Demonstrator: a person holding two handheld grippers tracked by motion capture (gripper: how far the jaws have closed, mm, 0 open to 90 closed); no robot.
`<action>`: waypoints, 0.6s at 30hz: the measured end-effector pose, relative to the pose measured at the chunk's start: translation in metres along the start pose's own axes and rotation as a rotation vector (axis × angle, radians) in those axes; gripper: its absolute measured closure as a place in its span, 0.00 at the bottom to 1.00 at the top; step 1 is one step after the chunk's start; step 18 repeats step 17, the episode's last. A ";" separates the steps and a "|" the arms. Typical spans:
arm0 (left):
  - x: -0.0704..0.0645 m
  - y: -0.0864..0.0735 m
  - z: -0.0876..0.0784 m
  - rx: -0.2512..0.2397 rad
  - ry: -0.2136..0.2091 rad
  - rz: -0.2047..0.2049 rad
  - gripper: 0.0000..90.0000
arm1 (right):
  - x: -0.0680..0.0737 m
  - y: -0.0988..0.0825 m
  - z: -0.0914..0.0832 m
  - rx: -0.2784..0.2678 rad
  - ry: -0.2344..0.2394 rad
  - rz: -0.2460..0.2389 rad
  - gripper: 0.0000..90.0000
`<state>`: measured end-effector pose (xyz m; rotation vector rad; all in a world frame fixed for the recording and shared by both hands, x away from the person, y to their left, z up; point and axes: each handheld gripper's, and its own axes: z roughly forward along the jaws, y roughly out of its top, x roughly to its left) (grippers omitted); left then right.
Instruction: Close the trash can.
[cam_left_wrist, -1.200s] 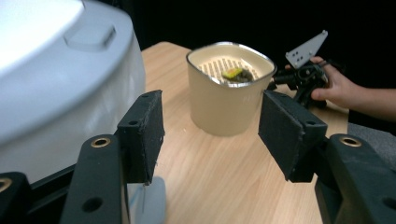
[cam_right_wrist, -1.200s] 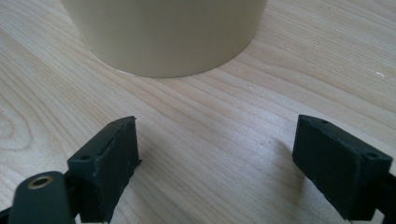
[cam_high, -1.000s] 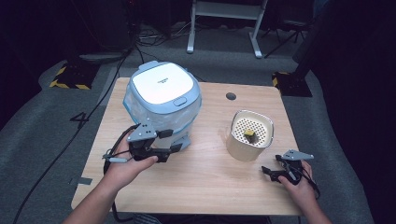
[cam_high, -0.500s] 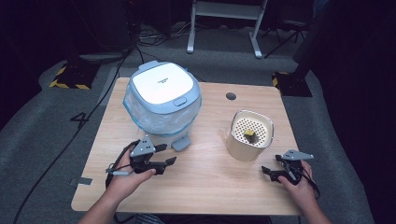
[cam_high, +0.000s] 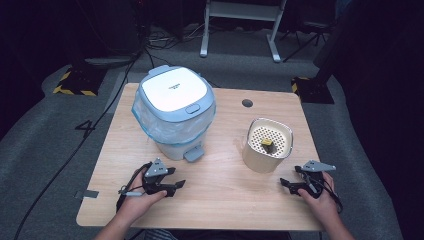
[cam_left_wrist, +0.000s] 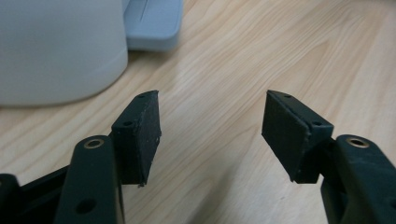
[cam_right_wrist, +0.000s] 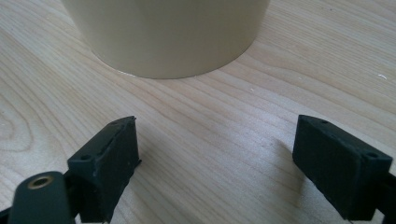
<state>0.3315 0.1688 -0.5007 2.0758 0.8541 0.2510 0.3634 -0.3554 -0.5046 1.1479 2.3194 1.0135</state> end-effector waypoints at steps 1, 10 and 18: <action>0.000 -0.001 0.001 0.034 0.016 0.004 0.40 | 0.000 0.000 0.000 0.000 0.000 0.000 0.16; 0.008 -0.001 0.003 0.131 0.147 0.007 0.20 | 0.000 0.000 0.000 0.000 0.000 0.001 0.16; 0.022 0.000 0.001 0.138 0.102 0.046 0.18 | 0.000 0.000 0.000 0.000 0.000 0.000 0.16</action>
